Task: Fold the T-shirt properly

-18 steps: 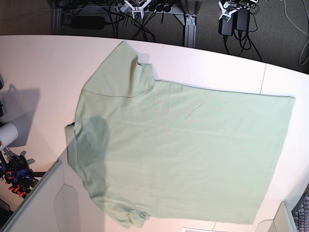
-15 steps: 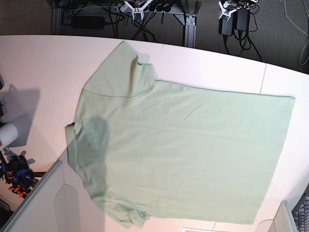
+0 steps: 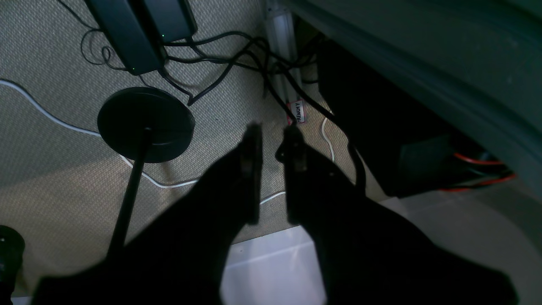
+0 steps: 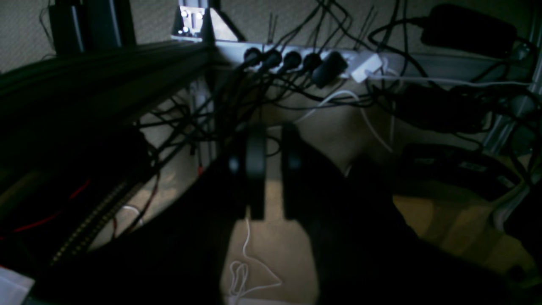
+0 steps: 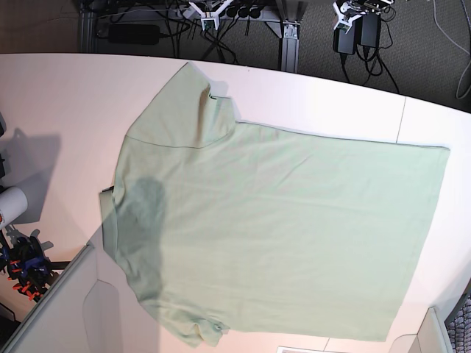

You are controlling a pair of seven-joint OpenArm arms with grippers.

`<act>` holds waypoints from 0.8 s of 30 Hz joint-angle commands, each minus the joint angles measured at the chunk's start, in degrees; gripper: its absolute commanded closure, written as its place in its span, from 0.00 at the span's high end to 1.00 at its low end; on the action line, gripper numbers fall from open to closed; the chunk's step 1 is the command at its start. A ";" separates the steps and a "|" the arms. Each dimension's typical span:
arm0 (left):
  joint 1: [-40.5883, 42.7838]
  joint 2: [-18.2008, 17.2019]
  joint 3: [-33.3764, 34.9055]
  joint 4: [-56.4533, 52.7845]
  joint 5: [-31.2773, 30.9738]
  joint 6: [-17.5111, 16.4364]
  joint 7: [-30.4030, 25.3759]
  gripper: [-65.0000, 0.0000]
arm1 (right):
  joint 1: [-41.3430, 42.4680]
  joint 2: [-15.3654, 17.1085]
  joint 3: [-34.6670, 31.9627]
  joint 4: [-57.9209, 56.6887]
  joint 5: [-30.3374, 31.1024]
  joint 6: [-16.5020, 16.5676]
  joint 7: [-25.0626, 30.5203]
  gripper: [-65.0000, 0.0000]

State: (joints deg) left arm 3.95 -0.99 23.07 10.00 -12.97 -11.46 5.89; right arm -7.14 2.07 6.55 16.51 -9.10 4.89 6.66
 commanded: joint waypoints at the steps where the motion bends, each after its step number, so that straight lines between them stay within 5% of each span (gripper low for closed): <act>1: 0.07 0.02 0.11 0.17 -0.04 -0.98 -0.57 0.14 | -0.20 0.28 0.17 0.26 -0.33 -0.02 0.70 0.09; 8: 0.79 -0.13 0.11 0.17 -0.04 -1.03 -2.86 0.14 | -0.37 0.33 0.17 0.28 -0.33 0.02 0.70 0.09; 16: 5.81 -3.06 0.09 1.77 -0.22 -15.26 -12.63 0.13 | -6.21 1.88 -3.30 4.35 -0.35 1.75 0.68 0.09; 21: 10.67 -6.69 -4.46 11.10 -1.86 -18.40 -12.22 0.13 | -14.51 5.33 -9.31 13.42 0.52 7.26 0.68 0.09; 24: 15.61 -8.20 -10.25 18.45 -1.86 -18.38 -11.69 0.13 | -20.74 7.78 -11.98 21.73 4.44 7.63 0.66 0.09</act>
State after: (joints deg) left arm 18.22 -9.04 12.60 28.75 -14.90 -29.02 -5.96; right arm -27.35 9.58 -5.45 38.11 -4.82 12.14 6.39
